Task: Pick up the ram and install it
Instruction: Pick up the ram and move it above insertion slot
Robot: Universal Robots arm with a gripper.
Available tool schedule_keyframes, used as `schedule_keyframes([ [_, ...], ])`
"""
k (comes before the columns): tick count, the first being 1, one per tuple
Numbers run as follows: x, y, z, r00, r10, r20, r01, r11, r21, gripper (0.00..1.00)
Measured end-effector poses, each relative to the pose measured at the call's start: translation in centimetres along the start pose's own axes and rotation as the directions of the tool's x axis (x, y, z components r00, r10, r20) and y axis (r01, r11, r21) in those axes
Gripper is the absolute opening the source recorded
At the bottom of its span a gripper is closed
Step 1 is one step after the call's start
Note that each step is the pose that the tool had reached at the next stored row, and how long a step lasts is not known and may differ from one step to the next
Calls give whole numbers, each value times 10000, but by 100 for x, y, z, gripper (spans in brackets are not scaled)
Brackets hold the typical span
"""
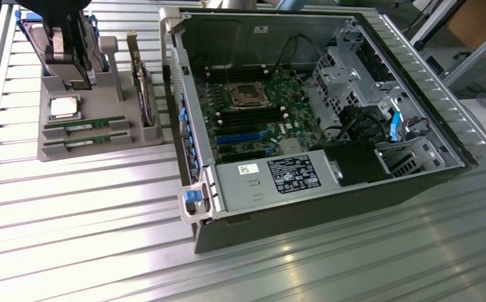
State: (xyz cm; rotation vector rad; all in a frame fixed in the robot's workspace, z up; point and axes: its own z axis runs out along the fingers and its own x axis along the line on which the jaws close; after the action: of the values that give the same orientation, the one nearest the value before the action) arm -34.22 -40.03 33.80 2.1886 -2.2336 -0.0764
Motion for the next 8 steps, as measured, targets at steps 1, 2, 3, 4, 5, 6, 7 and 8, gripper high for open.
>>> schedule_keyframes([
  [1, 0, 0, 5, 10000, 0, 0, 0, 10000, 0, 42],
  [2, 1, -1, 10, 10000, 0, 0, 0, 10000, 0, 42],
  [3, 1, -1, 18, 10000, 0, 0, 0, 10000, 1, 42],
  [4, 1, -1, 26, 10000, 0, -1, 0, 10000, 0, 42],
  [5, 2, -2, 31, 10000, -1, 0, 1, 10000, 0, 42],
  [6, 3, -2, 41, 10000, -1, 0, 1, 10000, 1, 42],
  [7, 3, -2, 51, 10000, 0, 0, 0, 10000, 0, 42],
  [8, 3, -3, 59, 10000, 0, 0, 0, 10000, 0, 42],
])
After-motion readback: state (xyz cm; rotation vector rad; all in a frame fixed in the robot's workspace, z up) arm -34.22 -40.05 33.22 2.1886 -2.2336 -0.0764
